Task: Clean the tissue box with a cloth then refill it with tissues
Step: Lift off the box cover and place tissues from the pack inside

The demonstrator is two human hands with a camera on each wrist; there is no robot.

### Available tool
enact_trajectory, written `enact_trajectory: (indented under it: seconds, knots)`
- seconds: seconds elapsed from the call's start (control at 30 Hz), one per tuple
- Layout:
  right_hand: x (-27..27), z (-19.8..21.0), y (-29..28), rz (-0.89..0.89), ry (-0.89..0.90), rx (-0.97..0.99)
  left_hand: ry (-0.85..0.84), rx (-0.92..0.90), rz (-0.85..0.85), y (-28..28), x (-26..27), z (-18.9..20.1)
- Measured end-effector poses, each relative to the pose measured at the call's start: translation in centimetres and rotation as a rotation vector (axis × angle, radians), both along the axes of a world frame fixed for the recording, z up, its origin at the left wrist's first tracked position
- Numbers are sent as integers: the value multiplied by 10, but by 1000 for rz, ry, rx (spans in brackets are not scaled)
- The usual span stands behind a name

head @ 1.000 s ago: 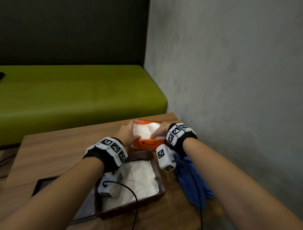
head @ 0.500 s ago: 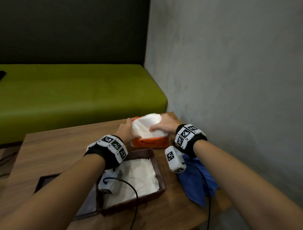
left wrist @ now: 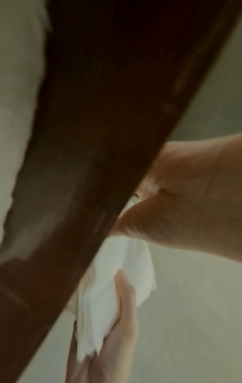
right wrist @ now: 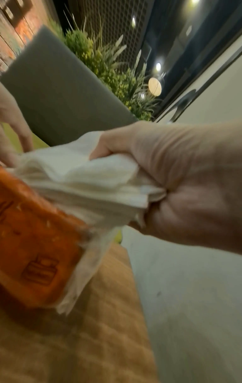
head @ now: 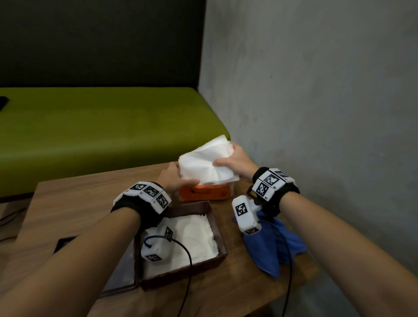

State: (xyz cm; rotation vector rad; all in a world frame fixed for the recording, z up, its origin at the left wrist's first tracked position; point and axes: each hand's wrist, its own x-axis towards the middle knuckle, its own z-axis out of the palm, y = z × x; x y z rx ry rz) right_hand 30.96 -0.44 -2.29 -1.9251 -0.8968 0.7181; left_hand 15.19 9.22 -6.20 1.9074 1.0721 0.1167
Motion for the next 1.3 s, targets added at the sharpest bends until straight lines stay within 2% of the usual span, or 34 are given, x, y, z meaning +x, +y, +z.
enact_trajectory:
  seconds: [0.13,0.2,0.27,0.37,0.4,0.53,0.63,0.7,0.83,0.93,1.17,1.2,1.3]
  knots:
    - [-1,33,-16,-26,115,228,-96,-112,104,4,-14,20]
    - [-4,43,-22,-15,165,281,-173,-170,75,4,-22,31]
    - [-14,44,-26,-23,195,253,-218,-252,31,-4,-28,39]
    - [-27,38,-30,-56,245,260,-308,-123,126,-12,-32,47]
    - [-31,38,-32,-55,276,270,-372,-131,163,-14,-33,48]
    - [-47,43,-34,30,457,299,-635,-597,73,-21,-44,58]
    - [-59,43,-38,47,609,205,-678,-619,79,-22,-59,64]
    - [-69,38,-47,44,675,119,-649,-605,96,-25,-76,65]
    - [-90,24,-62,-10,483,-13,-537,-675,68,-40,-111,52]
    - [-102,11,-73,-18,381,-60,-475,-613,112,-54,-132,37]
    - [-130,5,-90,25,-317,-275,-360,-286,160,-85,-131,25]
    - [-136,5,-90,52,-396,-317,-318,-207,156,-86,-127,25]
    - [-148,0,-91,102,-612,-411,-52,75,87,-89,-119,27]
